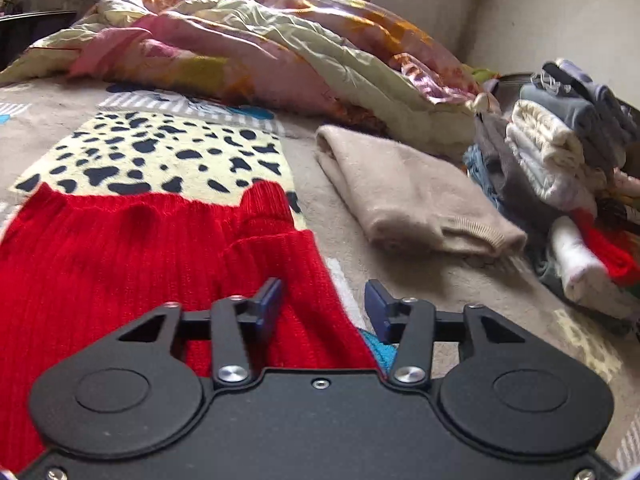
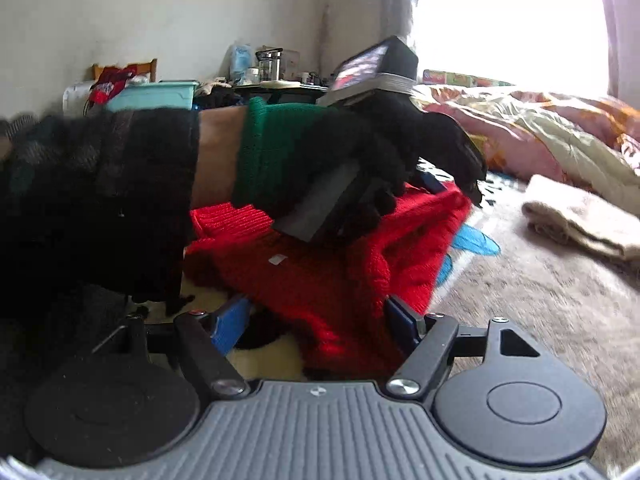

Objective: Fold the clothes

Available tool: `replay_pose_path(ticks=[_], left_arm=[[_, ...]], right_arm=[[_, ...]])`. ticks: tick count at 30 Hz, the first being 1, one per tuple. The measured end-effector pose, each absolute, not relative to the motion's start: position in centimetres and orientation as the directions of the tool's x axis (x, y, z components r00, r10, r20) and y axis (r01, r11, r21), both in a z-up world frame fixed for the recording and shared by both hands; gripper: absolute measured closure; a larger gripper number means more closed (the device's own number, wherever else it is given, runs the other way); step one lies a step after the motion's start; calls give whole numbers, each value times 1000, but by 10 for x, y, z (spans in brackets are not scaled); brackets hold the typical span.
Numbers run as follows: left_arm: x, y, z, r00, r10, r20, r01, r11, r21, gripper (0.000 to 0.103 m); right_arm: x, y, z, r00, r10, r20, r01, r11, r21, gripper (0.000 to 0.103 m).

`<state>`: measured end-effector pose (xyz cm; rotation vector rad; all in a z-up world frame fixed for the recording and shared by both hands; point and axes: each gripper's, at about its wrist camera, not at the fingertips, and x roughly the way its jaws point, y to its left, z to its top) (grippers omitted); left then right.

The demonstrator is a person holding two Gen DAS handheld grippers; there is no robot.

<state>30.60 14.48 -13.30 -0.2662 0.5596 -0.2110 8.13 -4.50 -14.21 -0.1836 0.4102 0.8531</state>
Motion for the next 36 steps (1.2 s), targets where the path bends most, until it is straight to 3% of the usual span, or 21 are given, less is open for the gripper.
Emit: replay_pose_path(ticks=[8,13,14,20,28,33,36], left_arm=[[269,161,-110,857,-325,-401,199,925,-324,57],[276,152,-134,783,-310,-540,227,950,-216,61],[273,153,-134,794,-296,-532,209,953,-218,61],[244,146,-114,804,-398,-441,331,917,-224,63],[244,129,-137,763,-409,-500,353,912,-209,67],[253,140,-142,757,-411,-509,306,910,-280,67],[257,148,-144,756,-407,-513,255,904,-343,67]], right_arm=[[103,-91,-122,633,681,-370,-639,728,248,40],[141,-100,-113,706,618,-347,-524,785,332,62],[152,-101,-111,717,605,-346,-503,793,343,63],[245,-61,-100,691,581,-430,-514,813,273,75],[380,7,-87,615,552,-563,-580,800,151,82],[423,46,-117,503,537,-677,-646,754,118,82],[424,58,-123,488,545,-682,-686,722,86,81]])
